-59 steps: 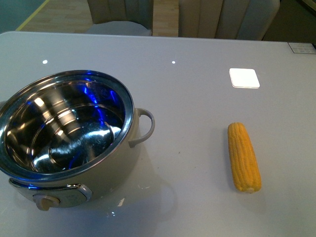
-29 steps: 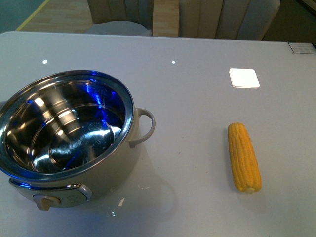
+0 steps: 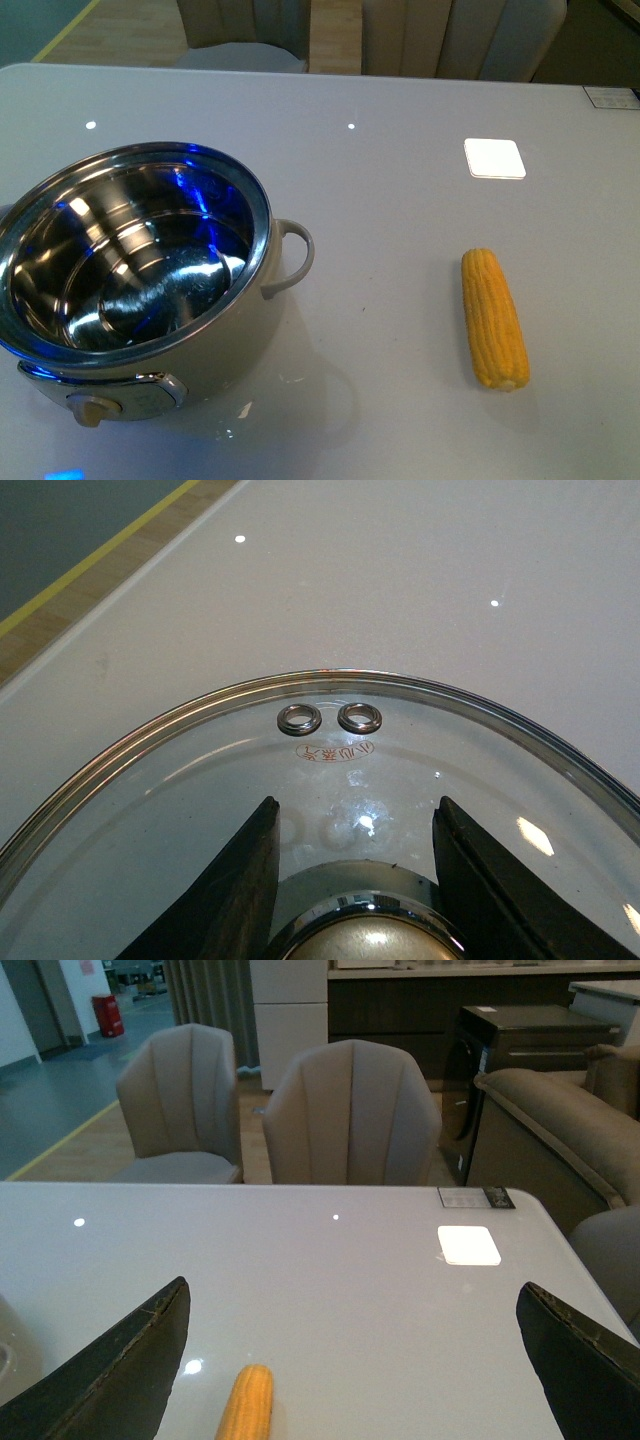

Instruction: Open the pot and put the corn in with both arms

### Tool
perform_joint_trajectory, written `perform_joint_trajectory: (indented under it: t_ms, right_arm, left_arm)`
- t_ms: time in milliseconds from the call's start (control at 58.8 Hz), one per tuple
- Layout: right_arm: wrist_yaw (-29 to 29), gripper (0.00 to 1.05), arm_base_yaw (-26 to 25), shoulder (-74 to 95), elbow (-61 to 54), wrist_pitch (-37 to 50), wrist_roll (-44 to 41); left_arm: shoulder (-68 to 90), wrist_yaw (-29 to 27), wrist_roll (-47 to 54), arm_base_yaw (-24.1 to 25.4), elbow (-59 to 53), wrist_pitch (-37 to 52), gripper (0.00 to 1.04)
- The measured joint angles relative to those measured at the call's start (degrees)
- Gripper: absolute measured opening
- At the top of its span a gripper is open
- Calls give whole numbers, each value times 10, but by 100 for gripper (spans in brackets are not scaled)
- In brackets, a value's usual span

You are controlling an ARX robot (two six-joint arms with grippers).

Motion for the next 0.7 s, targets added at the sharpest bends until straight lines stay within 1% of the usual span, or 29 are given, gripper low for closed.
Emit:
perform_joint_trajectory:
  t_ms: [697]
  right_arm:
    - [0,96,0,0,0,0,0]
  left_arm:
    - [20,2,12,-6,14,-1,40]
